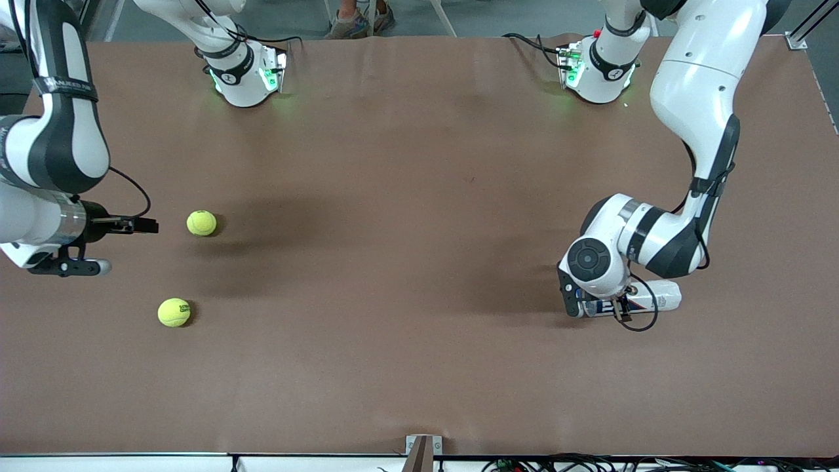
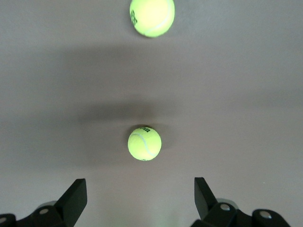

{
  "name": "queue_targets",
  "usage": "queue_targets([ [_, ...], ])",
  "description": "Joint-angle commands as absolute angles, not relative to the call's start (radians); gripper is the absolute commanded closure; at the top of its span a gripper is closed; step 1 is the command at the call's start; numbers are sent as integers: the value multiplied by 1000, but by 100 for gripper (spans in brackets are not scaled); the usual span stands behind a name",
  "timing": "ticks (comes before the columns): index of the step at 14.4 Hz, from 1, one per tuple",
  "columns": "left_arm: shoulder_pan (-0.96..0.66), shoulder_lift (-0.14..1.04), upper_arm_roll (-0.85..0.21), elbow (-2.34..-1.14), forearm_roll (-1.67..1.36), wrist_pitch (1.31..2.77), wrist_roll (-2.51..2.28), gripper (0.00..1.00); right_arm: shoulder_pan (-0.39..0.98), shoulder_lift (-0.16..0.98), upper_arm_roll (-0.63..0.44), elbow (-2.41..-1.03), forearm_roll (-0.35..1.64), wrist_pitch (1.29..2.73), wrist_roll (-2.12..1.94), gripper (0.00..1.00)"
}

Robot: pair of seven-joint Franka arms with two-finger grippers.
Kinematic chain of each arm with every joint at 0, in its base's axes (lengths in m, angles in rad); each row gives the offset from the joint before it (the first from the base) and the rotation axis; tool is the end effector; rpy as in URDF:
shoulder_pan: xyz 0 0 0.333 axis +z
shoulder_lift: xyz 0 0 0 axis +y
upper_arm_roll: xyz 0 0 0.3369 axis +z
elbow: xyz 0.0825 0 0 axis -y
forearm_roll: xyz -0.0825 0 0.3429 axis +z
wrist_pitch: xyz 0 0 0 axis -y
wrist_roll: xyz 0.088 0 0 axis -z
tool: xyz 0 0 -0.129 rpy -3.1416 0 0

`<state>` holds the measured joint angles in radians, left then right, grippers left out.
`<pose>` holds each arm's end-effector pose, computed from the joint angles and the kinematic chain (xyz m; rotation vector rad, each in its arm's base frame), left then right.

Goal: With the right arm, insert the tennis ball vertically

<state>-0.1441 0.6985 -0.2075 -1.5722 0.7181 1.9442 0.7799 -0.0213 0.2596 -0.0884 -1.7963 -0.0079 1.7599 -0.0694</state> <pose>0.6362 -0.1505 0.2464 -1.9849 1.8058 0.5251 0.5514 -0.0584 0.4020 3.1027 -0.0591 -0.4635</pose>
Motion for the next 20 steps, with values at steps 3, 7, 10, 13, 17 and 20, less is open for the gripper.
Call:
queue_targets([
  [3,-155,724,-196,-1546,801,1947,741,0,-31,232,-83,-2000,-5,1917,-69,0],
  [7,-138,736,-196,-1548,862,1948,724,0,-31,233,-83,-2120,3,2043,-69,0],
  [10,-120,755,-195,-1548,864,1977,721,1,-40,236,-81,-2230,5,2199,-69,0],
  [13,-110,773,-195,-1548,867,1991,721,3,-69,287,-81,-2238,5,2255,-69,0],
  [17,-103,788,-193,-1548,867,2000,721,5,-64,308,-80,-2238,55,2263,-67,0],
  [20,-78,802,-193,-1549,868,2020,724,8,-58,314,-80,-2238,78,2263,-67,0],
])
